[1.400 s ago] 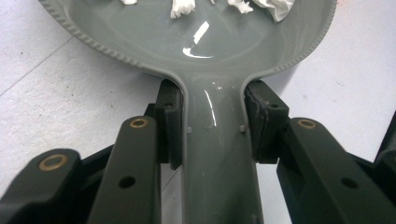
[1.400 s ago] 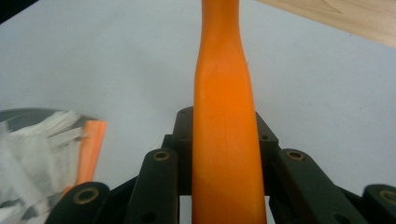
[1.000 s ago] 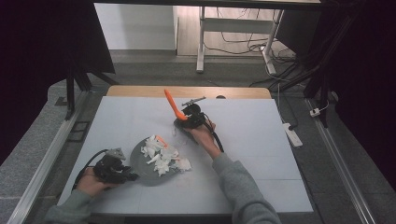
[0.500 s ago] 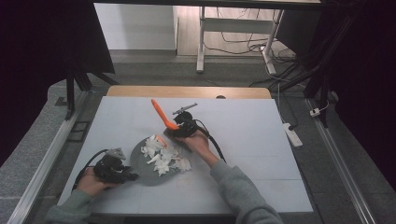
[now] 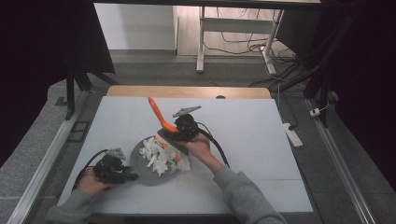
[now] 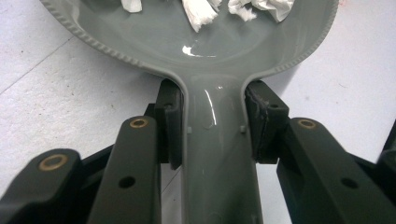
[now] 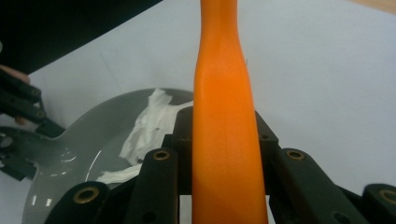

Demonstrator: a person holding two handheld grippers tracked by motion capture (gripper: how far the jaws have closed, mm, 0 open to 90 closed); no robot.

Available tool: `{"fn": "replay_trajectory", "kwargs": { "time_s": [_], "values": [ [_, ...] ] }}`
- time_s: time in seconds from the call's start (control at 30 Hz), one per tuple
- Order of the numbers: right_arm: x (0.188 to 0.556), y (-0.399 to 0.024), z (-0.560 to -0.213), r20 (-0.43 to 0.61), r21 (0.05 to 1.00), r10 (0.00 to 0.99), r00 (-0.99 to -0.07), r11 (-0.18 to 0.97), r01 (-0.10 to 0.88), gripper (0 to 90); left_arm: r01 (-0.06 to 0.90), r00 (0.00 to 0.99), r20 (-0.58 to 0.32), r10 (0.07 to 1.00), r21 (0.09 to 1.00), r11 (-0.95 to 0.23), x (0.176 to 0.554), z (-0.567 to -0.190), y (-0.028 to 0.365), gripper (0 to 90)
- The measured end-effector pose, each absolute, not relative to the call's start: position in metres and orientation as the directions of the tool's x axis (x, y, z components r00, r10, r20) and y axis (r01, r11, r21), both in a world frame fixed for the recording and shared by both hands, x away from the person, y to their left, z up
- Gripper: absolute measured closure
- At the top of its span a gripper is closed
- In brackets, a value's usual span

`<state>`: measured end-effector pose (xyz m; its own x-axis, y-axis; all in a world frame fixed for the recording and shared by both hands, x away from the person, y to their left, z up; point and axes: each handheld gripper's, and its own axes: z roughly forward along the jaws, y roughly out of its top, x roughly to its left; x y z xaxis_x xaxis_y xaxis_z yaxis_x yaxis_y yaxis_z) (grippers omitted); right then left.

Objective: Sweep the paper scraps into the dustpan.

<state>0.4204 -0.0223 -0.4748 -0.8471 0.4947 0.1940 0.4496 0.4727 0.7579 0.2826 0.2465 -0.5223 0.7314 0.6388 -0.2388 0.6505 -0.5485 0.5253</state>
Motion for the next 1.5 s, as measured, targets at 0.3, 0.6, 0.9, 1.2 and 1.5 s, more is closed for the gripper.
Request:
{"fn": "replay_trajectory", "kwargs": {
  "time_s": [0.3, 0.6, 0.9, 1.2, 1.5],
  "values": [
    [0.426, -0.048, -0.48, 0.17, 0.755, 0.582, -0.795, 0.442, 0.485, 70.3, 0.651, 0.731, -0.241, 0.638, 0.525, -0.548, 0.282, -0.523, 0.247, 61.7],
    [0.427, -0.067, -0.491, 0.142, 0.726, 0.661, -0.737, 0.437, 0.531, 70.4, 0.648, 0.736, -0.247, 0.63, 0.528, -0.549, 0.277, -0.522, 0.25, 61.7],
    [0.411, -0.08, -0.499, 0.156, 0.695, 0.688, -0.709, 0.433, 0.573, 70.4, 0.636, 0.749, -0.243, 0.616, 0.522, -0.568, 0.27, -0.521, 0.251, 61.7],
    [0.39, -0.047, -0.505, 0.182, 0.68, 0.657, -0.732, 0.454, 0.577, 70.4, 0.627, 0.761, -0.242, 0.601, 0.51, -0.589, 0.268, -0.522, 0.242, 61.7],
    [0.357, -0.008, -0.498, 0.259, 0.707, 0.523, -0.812, 0.471, 0.528, 70.4, 0.632, 0.757, -0.247, 0.604, 0.508, -0.585, 0.268, -0.523, 0.238, 61.7]
  ]
}}
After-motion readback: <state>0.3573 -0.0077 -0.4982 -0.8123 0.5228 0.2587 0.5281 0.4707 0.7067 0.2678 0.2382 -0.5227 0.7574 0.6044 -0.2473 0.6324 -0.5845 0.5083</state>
